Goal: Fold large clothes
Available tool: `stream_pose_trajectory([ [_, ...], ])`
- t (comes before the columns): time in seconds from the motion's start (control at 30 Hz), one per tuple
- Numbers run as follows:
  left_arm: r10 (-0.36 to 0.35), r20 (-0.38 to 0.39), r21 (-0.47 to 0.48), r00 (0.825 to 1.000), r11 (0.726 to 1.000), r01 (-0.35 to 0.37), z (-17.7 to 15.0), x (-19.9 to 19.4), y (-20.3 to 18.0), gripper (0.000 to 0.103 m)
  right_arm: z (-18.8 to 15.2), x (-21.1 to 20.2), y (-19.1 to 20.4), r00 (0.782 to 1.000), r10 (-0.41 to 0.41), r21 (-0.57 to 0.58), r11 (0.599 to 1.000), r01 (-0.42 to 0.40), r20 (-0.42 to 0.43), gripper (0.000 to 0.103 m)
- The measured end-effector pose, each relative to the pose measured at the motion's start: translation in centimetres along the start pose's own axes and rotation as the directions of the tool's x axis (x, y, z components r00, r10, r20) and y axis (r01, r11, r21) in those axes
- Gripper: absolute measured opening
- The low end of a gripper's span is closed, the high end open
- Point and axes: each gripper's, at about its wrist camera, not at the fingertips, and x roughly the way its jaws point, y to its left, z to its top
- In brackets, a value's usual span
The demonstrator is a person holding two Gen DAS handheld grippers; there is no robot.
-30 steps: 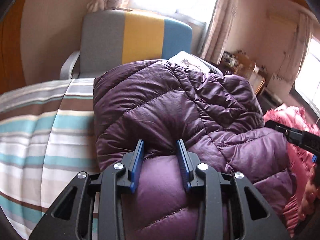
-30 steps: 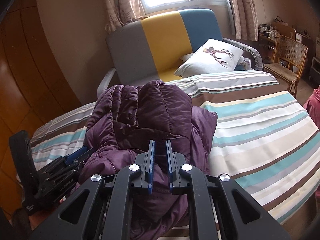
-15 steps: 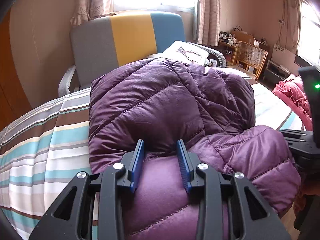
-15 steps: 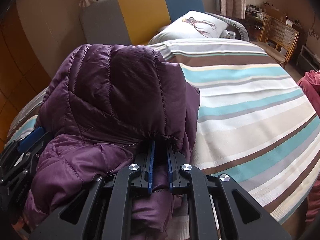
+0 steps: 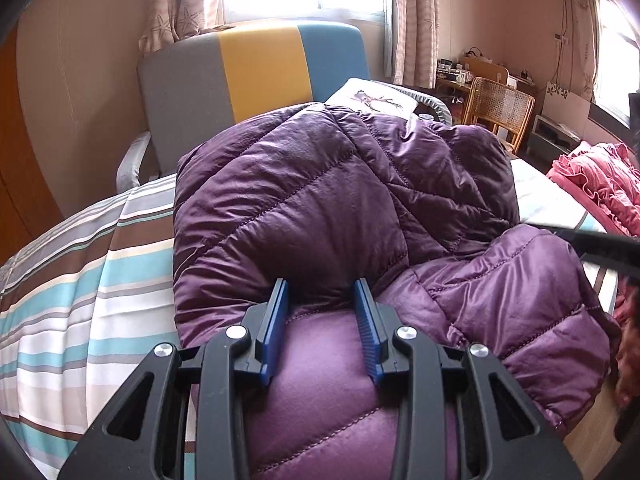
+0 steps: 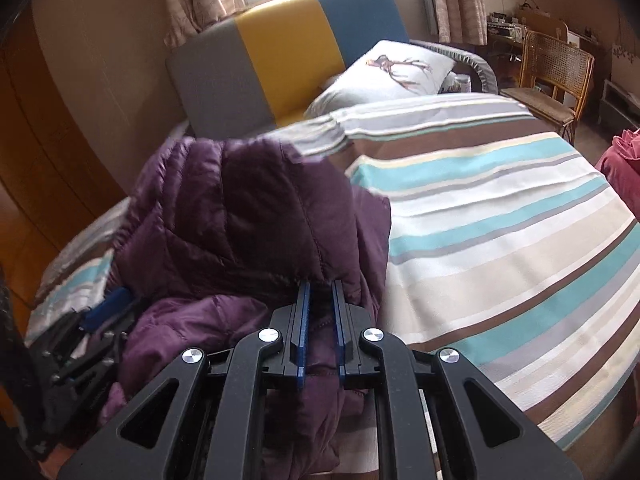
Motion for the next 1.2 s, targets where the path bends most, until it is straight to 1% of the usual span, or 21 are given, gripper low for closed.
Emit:
stream_pose_trajectory([
  [0.03, 0.007, 0.001, 0.0, 1.0, 1.0, -0.007, 0.0, 0.0, -0.1, 0.033, 0.5, -0.7, 0.2, 1.0, -0.001, -0.001, 1.0, 0.001, 0.023, 0.01],
  [0.1, 0.022, 0.003, 0.001, 1.0, 1.0, -0.022, 0.1, -0.1, -0.4, 0.033, 1.6, -0.7, 1.0, 0.999, 0.015, -0.019, 1.0, -0.014, 0.031, 0.01],
  [0.17, 0.043, 0.006, 0.007, 0.999, 0.999, -0.043, 0.2, -0.2, -0.9, 0.034, 2.6, 0.5, 2.0, 1.0, 0.016, -0.041, 0.999, -0.015, 0.01, 0.01],
  [0.23, 0.057, 0.011, 0.019, 0.998, 0.998, -0.057, 0.2, -0.3, -1.2, 0.035, 3.4, 2.4, 2.9, 1.0, -0.014, -0.068, 0.998, 0.012, -0.025, 0.01],
  [0.3, 0.062, 0.016, 0.033, 0.998, 0.998, -0.062, 0.2, -0.3, -1.5, 0.035, 4.1, 4.7, 3.1, 0.995, -0.058, -0.065, 0.996, 0.053, -0.076, 0.01],
  [0.4, 0.04, 0.016, 0.026, 0.999, 0.999, -0.041, 0.2, -0.2, -1.3, 0.036, 4.5, 8.3, 2.3, 0.988, -0.085, -0.058, 0.995, 0.079, -0.127, 0.01],
  [0.47, -0.007, 0.008, 0.015, 1.0, 1.0, 0.007, 0.6, -0.7, -1.1, 0.039, 3.8, 10.0, 1.7, 0.988, -0.088, -0.07, 0.994, 0.08, -0.129, 0.01],
  [0.5, -0.048, 0.008, 0.001, 0.999, 0.999, 0.048, 1.0, -1.2, -0.7, 0.048, 3.5, 10.3, 1.3, 0.989, -0.091, -0.068, 0.994, 0.083, -0.119, 0.009],
  [0.53, -0.074, 0.014, -0.014, 0.997, 0.997, 0.075, 1.5, -1.7, -0.2, 0.066, 3.2, 10.2, 1.1, 0.99, -0.088, -0.064, 0.995, 0.081, -0.108, 0.009],
  [0.57, -0.082, 0.028, -0.027, 0.996, 0.996, 0.083, 2.1, -2.1, 0.4, 0.072, 2.9, 9.9, 0.8, 0.993, -0.076, -0.059, 0.996, 0.071, -0.091, 0.009],
  [0.6, -0.061, 0.043, -0.038, 0.997, 0.997, 0.062, 2.8, -2.3, 1.1, 0.073, 2.6, 9.5, 0.6, 0.994, -0.076, -0.059, 0.996, 0.071, -0.077, 0.009],
  [0.67, -0.021, 0.042, -0.064, 0.999, 0.998, 0.024, 4.2, -1.7, 2.1, 0.073, 1.9, 8.9, 0.5, 0.996, -0.08, -0.063, 0.995, 0.077, -0.043, 0.009],
  [0.73, -0.035, 0.007, -0.073, 0.999, 0.997, 0.036, 5.2, -0.2, 2.6, 0.073, 1.2, 8.3, 0.6, 0.996, -0.087, -0.066, 0.994, 0.086, -0.021, 0.009],
  [0.77, -0.024, -0.036, -0.049, 0.999, 0.999, 0.023, 5.7, 1.4, 2.3, 0.073, 1.0, 8.2, 0.6, 0.996, -0.09, -0.065, 0.994, 0.089, -0.014, 0.009],
  [0.83, 0.012, -0.093, 0.009, 0.996, 1.0, -0.011, 5.7, 3.8, 1.6, 0.075, 0.8, 8.0, 0.5, 0.996, -0.092, -0.064, 0.994, 0.091, -0.01, 0.009],
  [0.9, 0.014, -0.102, 0.024, 0.995, 1.0, -0.012, 5.3, 5.2, 1.2, 0.075, 0.7, 8.2, 0.2, 0.996, -0.091, -0.058, 0.994, 0.09, -0.005, 0.009],
  [0.97, 0.013, -0.1, 0.017, 0.995, 1.0, -0.011, 4.6, 6.5, 0.9, 0.075, 0.6, 8.7, -0.1, 0.996, -0.085, -0.052, 0.995, 0.085, 0.005, 0.009],
  [1.03, 0.01, -0.1, 0.005, 0.995, 1.0, -0.01, 4.2, 7.0, 1.0, 0.075, 0.6, 8.9, -0.2, 0.996, -0.091, -0.053, 0.994, 0.091, 0.006, 0.009],
  [1.07, 0.01, -0.1, 0.004, 0.995, 1.0, -0.01, 4.1, 7.0, 1.1, 0.075, 0.7, 8.8, 0.1, 0.995, -0.102, -0.073, 0.992, 0.102, 0.003, 0.009],
  [1.13, 0.005, -0.1, 0.006, 0.995, 1.0, -0.004, 4.0, 6.8, 1.2, 0.075, 1.1, 8.1, 0.6, 0.993, -0.114, -0.111, 0.987, 0.113, -0.009, 0.009],
  [1.2, 0.01, -0.098, 0.006, 0.995, 1.0, -0.01, 4.0, 6.6, 1.2, 0.076, 1.6, 6.3, 0.6, 0.995, -0.097, -0.096, 0.991, 0.096, -0.002, 0.009],
])
